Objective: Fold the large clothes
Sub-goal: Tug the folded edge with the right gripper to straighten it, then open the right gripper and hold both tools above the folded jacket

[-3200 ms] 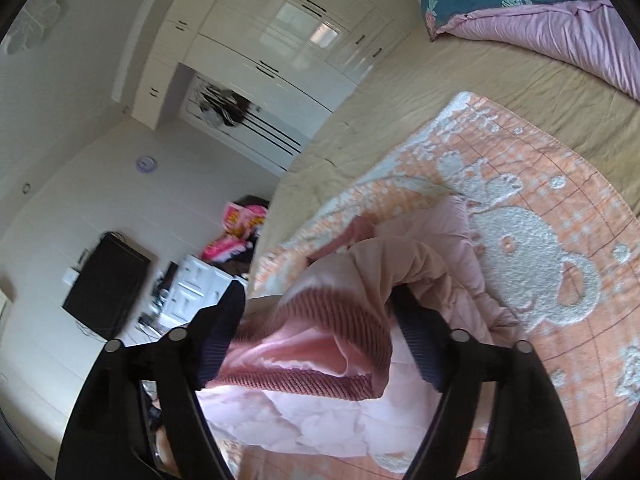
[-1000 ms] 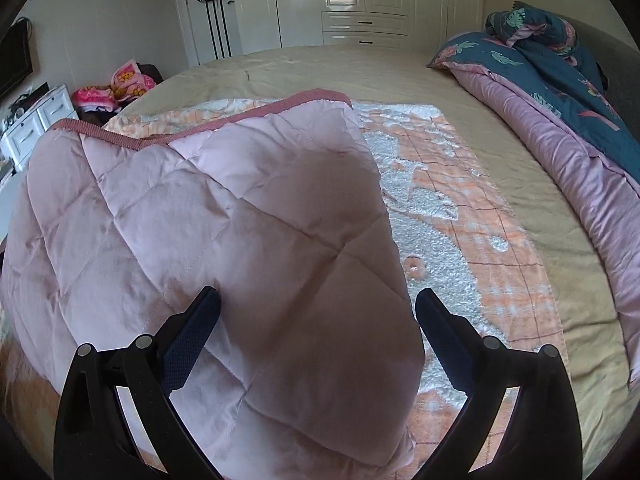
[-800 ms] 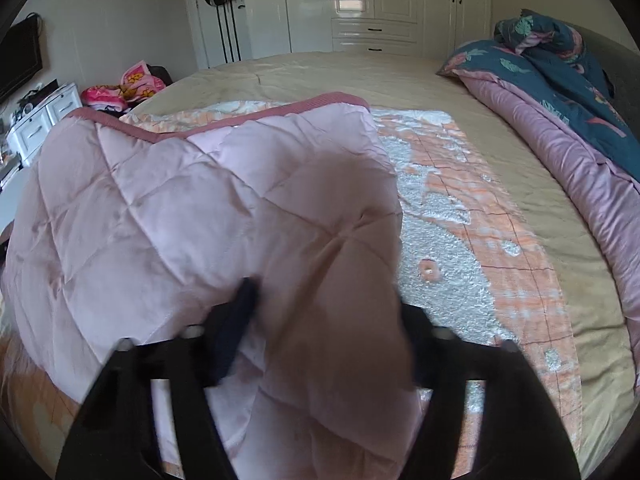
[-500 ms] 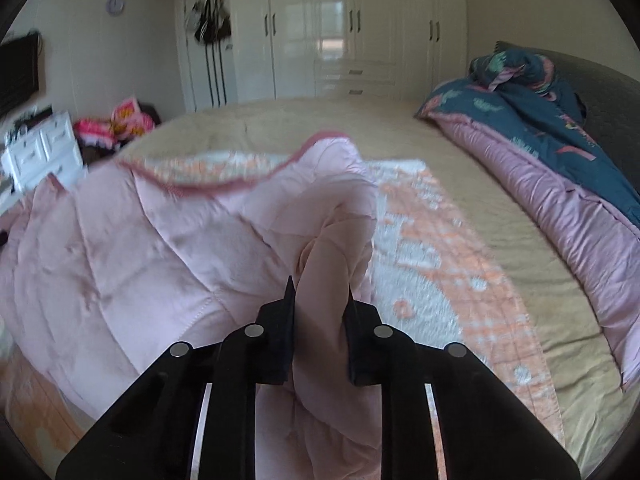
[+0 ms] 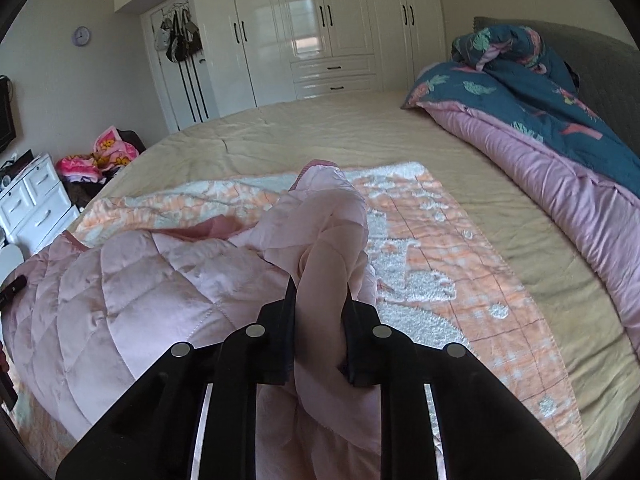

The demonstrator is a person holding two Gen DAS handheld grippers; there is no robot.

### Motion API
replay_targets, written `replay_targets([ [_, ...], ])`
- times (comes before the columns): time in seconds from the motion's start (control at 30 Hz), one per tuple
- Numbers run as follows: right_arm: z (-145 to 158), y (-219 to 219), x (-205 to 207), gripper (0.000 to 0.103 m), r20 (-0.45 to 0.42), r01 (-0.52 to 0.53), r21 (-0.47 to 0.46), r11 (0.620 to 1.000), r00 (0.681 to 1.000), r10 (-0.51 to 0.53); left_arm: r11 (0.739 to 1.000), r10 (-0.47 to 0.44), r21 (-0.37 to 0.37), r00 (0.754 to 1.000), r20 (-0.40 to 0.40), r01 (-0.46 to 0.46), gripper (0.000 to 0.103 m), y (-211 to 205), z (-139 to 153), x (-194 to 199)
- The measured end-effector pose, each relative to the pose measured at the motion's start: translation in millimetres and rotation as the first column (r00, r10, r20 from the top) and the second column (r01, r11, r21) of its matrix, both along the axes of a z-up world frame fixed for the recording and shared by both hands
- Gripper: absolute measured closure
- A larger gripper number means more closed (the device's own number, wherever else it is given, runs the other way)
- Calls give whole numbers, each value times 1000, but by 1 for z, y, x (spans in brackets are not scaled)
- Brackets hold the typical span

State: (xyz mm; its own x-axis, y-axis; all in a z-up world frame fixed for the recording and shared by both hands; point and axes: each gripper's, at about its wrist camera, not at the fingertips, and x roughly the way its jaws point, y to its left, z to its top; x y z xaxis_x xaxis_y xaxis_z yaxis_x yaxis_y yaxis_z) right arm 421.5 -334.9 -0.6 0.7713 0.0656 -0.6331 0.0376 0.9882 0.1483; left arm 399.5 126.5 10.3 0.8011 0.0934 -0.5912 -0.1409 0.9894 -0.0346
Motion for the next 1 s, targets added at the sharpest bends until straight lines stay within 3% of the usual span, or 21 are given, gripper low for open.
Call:
replay_targets([
  [0.17,-23,-1,8,86,-51,35,19,999,998,-34,1000,20,-17,999,-45,-21,91,1,-16,14],
  [0.37,-36,5,7,83,-74,39,-22,999,996,-40,1000,28,-13,998,-63,-29,90,0,-22,19],
  [0.5,-35,1,0,66,-91,71,-28,997,993,-73,999,30,12,998,-61,-29,89,-4,-23,18],
  [0.6,-23,-2,-18,46,-48,72,-1,997,996,-72,999,32,16,998,-63,-31,86,-4,-20,16],
  [0.7,-6,4,-43,31,13,51,-22,998,999,-51,999,33,12,998,-51,-32,79,-1,-10,10],
  [0.83,13,23,-76,19,74,-23,-29,999,997,26,999,45,19,999,0,-45,58,2,13,-9],
  [0.9,16,36,-88,18,86,-66,-31,997,994,68,999,31,21,999,30,-32,56,-1,27,-26],
  [1.0,14,62,-95,18,57,-144,-38,989,988,146,999,-38,20,999,35,38,43,-18,36,-55],
])
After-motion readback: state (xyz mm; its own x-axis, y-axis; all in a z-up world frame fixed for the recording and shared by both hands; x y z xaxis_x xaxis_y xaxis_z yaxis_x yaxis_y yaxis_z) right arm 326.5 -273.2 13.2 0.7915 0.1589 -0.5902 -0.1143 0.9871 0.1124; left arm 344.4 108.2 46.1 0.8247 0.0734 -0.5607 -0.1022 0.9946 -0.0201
